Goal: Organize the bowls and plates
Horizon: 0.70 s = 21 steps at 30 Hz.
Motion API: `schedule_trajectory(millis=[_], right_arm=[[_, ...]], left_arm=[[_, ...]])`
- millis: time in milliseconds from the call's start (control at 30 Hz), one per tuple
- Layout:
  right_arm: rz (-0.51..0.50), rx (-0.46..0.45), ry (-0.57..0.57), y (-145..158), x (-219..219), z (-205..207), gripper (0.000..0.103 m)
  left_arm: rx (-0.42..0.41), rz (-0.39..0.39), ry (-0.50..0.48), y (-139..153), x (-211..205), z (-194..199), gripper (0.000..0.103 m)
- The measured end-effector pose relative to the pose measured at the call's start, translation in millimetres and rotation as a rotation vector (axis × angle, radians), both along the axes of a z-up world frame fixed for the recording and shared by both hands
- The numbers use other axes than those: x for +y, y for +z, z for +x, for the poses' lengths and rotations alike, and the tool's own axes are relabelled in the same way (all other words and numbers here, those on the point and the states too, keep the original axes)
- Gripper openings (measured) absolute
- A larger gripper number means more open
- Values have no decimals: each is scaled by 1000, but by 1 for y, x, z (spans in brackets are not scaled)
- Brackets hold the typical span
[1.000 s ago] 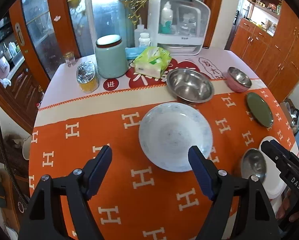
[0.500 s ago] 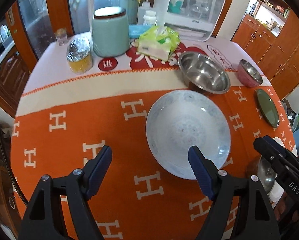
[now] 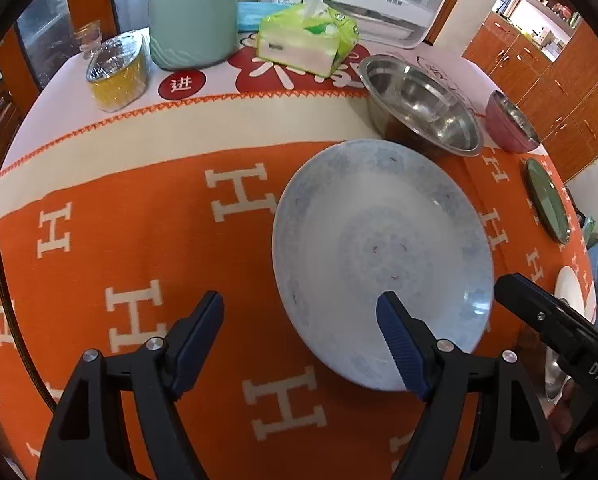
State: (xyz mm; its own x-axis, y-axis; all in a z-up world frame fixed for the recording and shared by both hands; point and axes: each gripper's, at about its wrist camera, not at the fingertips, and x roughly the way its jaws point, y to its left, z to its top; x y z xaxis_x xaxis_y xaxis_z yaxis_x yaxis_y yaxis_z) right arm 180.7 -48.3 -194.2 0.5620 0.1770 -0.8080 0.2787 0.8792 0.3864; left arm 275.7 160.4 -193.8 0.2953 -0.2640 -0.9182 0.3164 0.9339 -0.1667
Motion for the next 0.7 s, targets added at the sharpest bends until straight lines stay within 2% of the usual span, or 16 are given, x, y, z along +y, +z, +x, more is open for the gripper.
schedule_trajectory(millis=[267, 700], right_arm=[[8, 5, 34, -12, -1, 12, 56], [26, 11, 88, -26, -2, 27, 56]], left_arm=[[39, -3, 25, -23, -3, 9, 78], [-7, -24, 48, -25, -11, 13, 75]])
